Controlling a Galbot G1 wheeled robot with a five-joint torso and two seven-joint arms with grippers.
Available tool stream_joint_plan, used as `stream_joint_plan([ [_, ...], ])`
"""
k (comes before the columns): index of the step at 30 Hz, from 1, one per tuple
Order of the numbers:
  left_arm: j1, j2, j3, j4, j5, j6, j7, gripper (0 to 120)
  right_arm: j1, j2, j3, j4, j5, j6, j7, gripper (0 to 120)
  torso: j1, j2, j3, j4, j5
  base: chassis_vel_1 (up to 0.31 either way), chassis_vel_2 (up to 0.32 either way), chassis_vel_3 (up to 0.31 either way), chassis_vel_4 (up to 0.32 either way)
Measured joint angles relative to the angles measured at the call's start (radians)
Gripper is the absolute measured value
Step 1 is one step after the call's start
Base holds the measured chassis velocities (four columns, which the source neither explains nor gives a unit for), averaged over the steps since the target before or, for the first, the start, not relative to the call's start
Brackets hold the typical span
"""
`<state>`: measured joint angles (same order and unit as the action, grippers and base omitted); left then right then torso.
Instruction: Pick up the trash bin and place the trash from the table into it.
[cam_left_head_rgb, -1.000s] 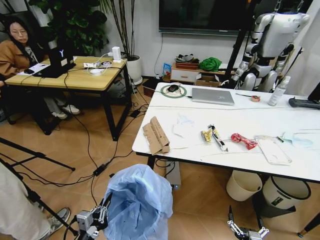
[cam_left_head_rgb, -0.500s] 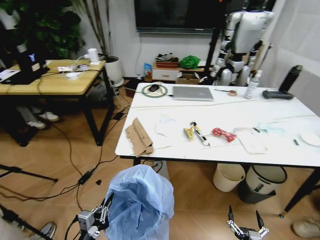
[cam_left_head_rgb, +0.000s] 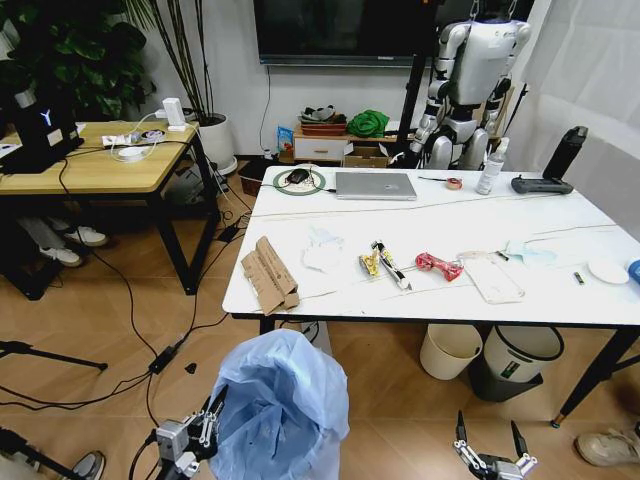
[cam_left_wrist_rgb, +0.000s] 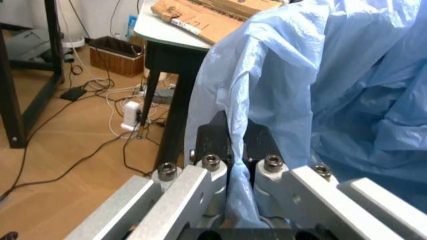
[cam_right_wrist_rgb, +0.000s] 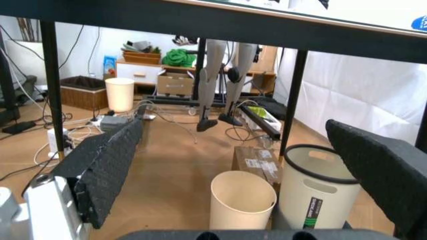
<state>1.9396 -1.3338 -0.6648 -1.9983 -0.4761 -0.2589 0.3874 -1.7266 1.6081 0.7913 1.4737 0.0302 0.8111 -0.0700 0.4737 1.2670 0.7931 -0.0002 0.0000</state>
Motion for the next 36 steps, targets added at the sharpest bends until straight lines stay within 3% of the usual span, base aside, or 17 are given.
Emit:
stream_joint_plan([
  [13,-0.001,-0.002,-0.013,0.002,0.031,0.026,-0.051,0,-0.006,0.000,-0.001,0.004,0.000,0.000,0.000,100,0.000,-0.001,0.000,0.0000,0.0000,0.000,0.000,0.000,0.000],
  [19,0.030,0.014,-0.035,-0.026,0.012,0.065,-0.057,0,-0.077,-0.021,-0.035,0.172,0.051,-0.004,-0.020,100,0.000,-0.001,0.000,-0.0004,0.0006,0.000,0.000,0.000,0.000],
  [24,0.055,0.043,-0.049,-0.040,-0.030,0.117,-0.072,0,-0.126,-0.202,-0.077,0.394,0.170,-0.123,-0.037,100,0.000,-0.001,-0.001,-0.0004,0.0000,0.000,0.000,0.000,0.000],
  [26,0.070,0.039,-0.056,-0.049,-0.047,0.137,-0.092,0,-0.092,-0.292,-0.112,0.459,0.249,-0.217,-0.034,100,0.000,-0.001,-0.001,-0.0001,0.0001,0.000,0.000,0.000,0.000],
  [27,0.070,0.039,-0.056,-0.049,-0.047,0.137,-0.092,0,-0.092,-0.292,-0.112,0.459,0.249,-0.217,-0.034,100,0.000,-0.001,-0.001,-0.0001,0.0001,0.000,0.000,0.000,0.000],
  [32,0.083,0.017,-0.083,-0.076,-0.075,0.192,-0.160,0,0.106,-0.497,-0.203,0.509,0.441,-0.467,0.026,100,0.000,-0.001,0.000,0.0001,0.0003,0.000,0.000,0.000,0.000],
  [36,0.082,0.008,-0.102,-0.096,-0.079,0.208,-0.180,0,0.234,-0.563,-0.251,0.503,0.550,-0.589,0.039,100,0.000,-0.001,0.000,0.0004,0.0002,0.000,0.000,0.000,0.000],
])
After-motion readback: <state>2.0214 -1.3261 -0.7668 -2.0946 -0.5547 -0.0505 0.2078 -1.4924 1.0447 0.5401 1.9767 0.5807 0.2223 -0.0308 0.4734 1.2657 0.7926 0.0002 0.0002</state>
